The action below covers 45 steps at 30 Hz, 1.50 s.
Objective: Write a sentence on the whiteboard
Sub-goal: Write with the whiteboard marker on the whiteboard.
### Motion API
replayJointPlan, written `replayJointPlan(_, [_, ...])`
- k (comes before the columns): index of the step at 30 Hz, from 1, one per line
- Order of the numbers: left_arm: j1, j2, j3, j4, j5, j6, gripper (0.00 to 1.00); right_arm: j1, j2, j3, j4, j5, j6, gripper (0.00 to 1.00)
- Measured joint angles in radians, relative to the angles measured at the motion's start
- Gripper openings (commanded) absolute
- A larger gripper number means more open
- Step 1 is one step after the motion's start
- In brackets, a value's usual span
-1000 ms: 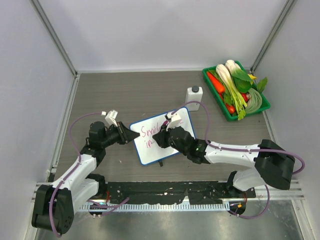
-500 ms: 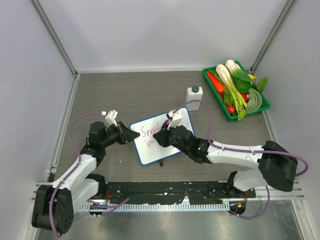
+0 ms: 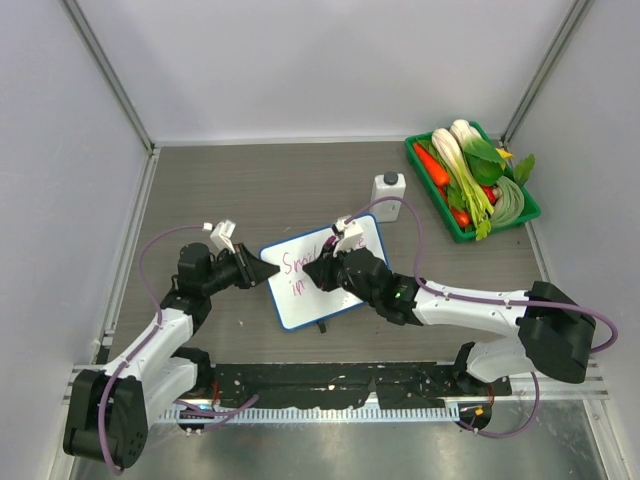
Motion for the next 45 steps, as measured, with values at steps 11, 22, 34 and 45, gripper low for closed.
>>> replayJointPlan(11, [0.000,0.000,0.000,0.000,0.000,0.000,0.00,0.000,0.000,0.000,0.000,0.000,-0.003,0.02])
replayJointPlan(22, [0.000,0.000,0.000,0.000,0.000,0.000,0.00,-0.019,-0.023,-0.015,-0.008,-0.010,0.000,0.01])
replayJointPlan(34, [0.000,0.000,0.000,0.001,0.001,0.000,0.00,-0.063,-0.115,-0.068,-0.013,-0.029,0.003,0.01])
replayJointPlan(45, [0.000,0.000,0.000,0.002,0.002,0.000,0.00,-0.063,-0.116,-0.072,-0.016,-0.024,-0.020,0.01])
